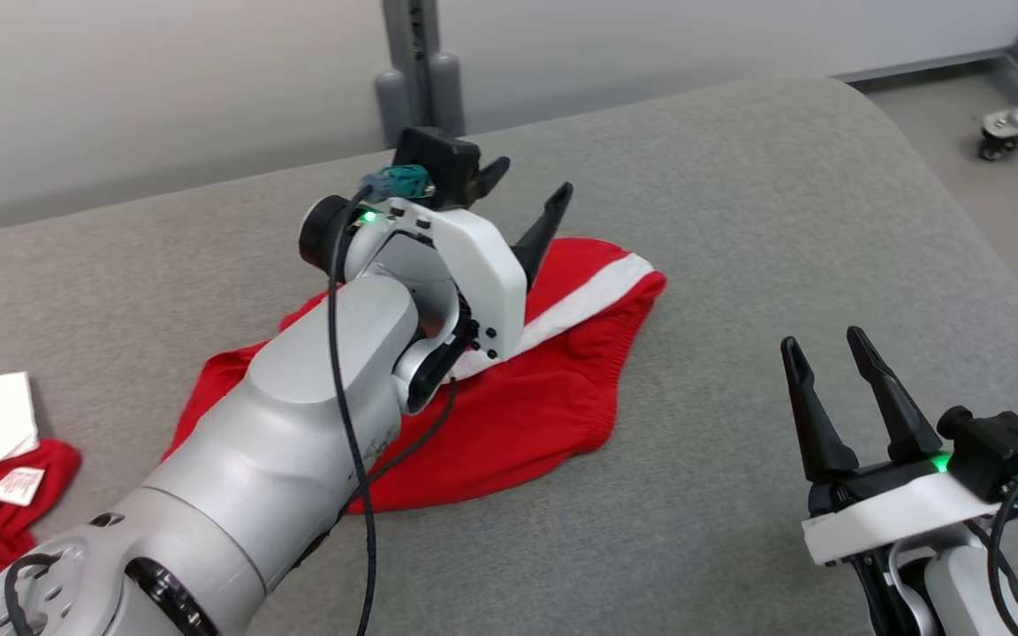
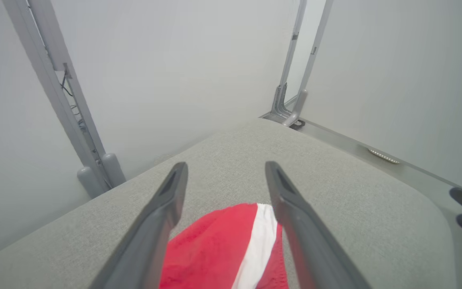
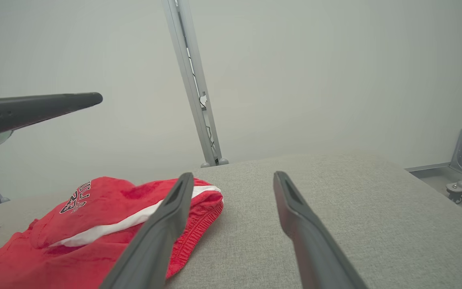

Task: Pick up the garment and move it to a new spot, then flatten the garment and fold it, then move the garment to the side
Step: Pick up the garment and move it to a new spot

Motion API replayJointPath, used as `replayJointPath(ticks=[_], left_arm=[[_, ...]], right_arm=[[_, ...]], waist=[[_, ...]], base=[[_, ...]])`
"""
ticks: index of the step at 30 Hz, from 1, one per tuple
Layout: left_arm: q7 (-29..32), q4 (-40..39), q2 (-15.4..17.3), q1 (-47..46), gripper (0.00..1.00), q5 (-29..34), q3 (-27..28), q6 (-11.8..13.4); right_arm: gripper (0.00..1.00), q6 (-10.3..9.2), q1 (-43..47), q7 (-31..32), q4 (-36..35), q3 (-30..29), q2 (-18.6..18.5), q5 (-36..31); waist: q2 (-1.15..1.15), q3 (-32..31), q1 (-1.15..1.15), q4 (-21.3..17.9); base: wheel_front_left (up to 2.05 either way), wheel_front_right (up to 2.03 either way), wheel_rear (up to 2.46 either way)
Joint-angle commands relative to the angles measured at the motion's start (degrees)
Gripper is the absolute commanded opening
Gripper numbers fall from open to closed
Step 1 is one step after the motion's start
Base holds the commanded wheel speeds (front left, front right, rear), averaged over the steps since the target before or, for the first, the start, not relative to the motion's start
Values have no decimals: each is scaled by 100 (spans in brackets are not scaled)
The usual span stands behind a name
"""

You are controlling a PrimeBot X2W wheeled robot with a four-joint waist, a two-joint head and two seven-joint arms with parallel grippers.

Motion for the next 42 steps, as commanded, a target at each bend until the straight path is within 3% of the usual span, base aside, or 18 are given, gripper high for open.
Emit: replayJointPath(ticks=[1, 6, 11, 20, 26, 32, 42], left_arm=[[-182, 85, 45, 77, 100, -13, 49, 32], [-687, 137, 276, 282, 100, 22, 160, 57], [-992, -134, 707, 607, 100, 85, 398, 245], [-1065, -1771, 1780, 1832, 100, 625, 1593, 960], [-1067, -3039, 2130, 3043, 100, 1120, 2577, 1437], [-1067, -3824, 2134, 4169, 100, 1556, 3506, 1692], [-1068, -4391, 1701, 5477, 100, 2209, 4668, 1641]], right_arm=[[100, 13, 87, -11, -8, -29, -70, -38], [100, 13, 229, -11, -81, -109, -164, -50], [100, 13, 331, -11, -154, -151, -218, -44], [100, 13, 550, -11, -354, -304, -248, -50], [100, 13, 666, -11, -463, -384, -196, -55], [100, 13, 774, -11, -607, -507, -130, -29], [100, 13, 831, -11, -754, -585, -39, -59]], waist=[[0, -124, 0, 231], [0, -220, 0, 540], [0, -316, 0, 725], [0, -491, 0, 880], [0, -567, 0, 946], [0, -577, 0, 989], [0, -523, 0, 953]], base=[[0, 0, 0], [0, 0, 0], [0, 0, 0], [0, 0, 0], [0, 0, 0], [0, 0, 0], [0, 0, 0]])
